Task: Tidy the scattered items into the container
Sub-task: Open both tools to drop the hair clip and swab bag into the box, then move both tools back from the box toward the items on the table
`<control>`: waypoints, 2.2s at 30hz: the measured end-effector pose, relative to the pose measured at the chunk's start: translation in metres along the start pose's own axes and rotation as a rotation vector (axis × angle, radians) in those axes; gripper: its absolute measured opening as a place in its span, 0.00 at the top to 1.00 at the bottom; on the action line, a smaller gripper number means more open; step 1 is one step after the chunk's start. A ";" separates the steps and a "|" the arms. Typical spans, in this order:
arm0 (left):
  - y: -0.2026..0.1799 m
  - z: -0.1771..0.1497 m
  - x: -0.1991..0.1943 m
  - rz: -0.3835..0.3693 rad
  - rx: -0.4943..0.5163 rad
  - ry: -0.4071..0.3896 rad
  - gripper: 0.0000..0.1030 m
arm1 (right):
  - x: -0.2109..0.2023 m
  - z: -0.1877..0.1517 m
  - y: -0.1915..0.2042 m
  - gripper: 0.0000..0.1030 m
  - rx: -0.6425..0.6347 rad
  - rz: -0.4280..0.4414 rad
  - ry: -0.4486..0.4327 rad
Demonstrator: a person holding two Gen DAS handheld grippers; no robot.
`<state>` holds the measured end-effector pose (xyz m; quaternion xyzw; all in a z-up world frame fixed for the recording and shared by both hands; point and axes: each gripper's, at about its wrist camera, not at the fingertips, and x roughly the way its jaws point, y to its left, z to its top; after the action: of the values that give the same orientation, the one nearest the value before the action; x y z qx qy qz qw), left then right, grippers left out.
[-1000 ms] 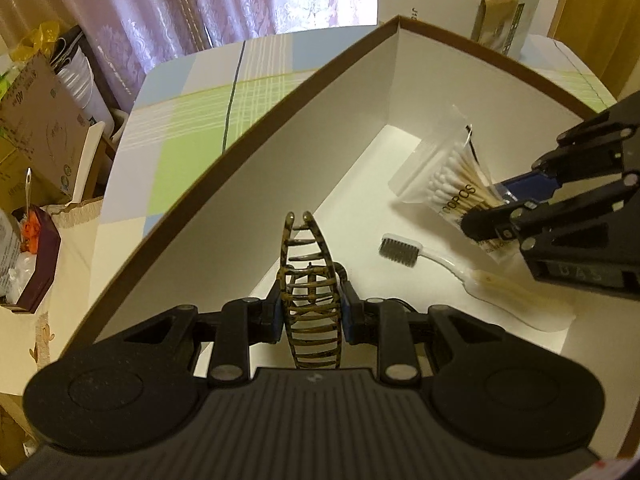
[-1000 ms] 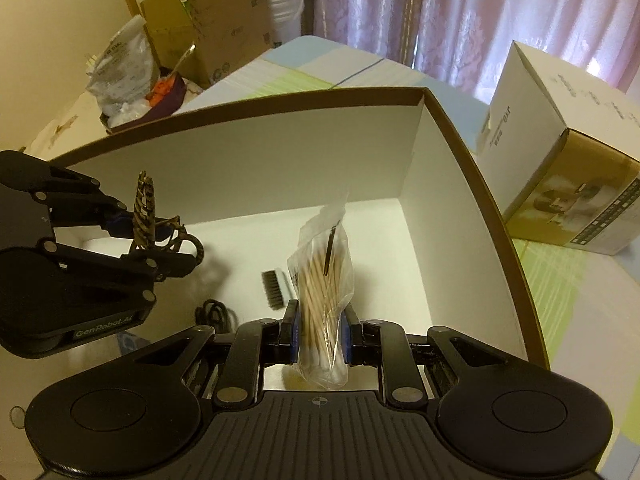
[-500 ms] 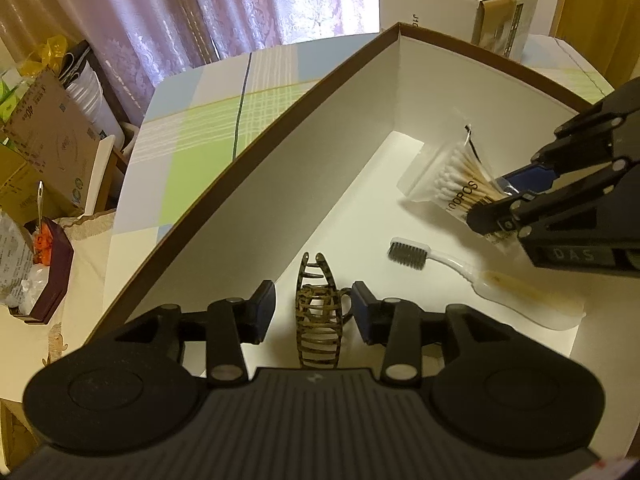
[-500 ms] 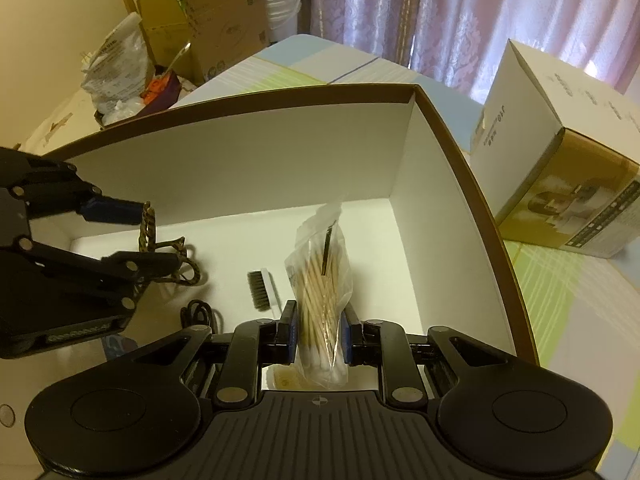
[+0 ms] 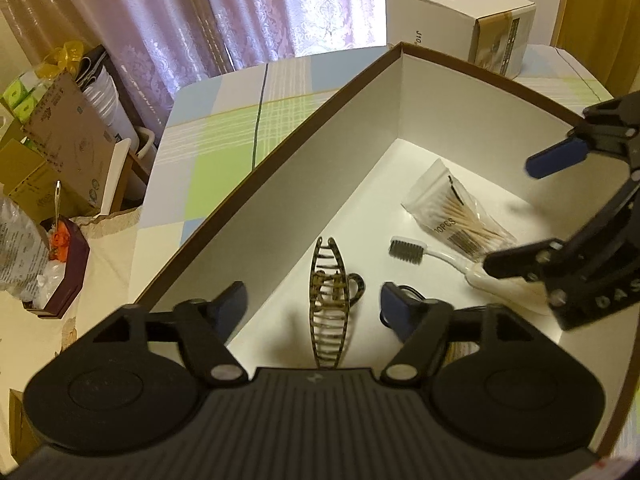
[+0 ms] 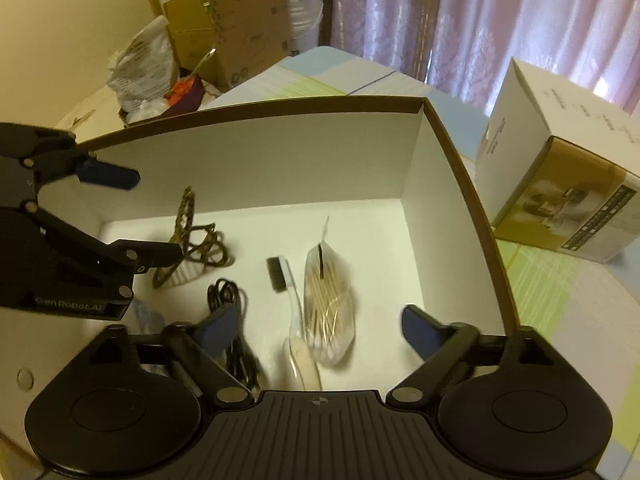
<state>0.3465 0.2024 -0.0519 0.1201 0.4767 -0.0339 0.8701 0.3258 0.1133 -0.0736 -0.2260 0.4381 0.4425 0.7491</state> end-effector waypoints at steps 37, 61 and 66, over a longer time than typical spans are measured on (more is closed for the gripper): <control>-0.037 -0.033 -0.151 0.061 -0.049 -0.144 0.03 | -0.124 -0.052 0.036 0.02 -0.015 -0.003 -0.196; -0.104 -0.107 -0.210 0.016 -0.078 -0.160 0.03 | -0.194 -0.155 0.056 0.02 0.026 0.002 -0.257; -0.122 -0.126 -0.208 -0.005 -0.072 -0.128 0.03 | -0.202 -0.178 0.055 0.02 0.071 -0.010 -0.256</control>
<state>0.1084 0.1028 0.0354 0.0854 0.4214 -0.0265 0.9025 0.1516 -0.0823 0.0101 -0.1434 0.3532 0.4481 0.8086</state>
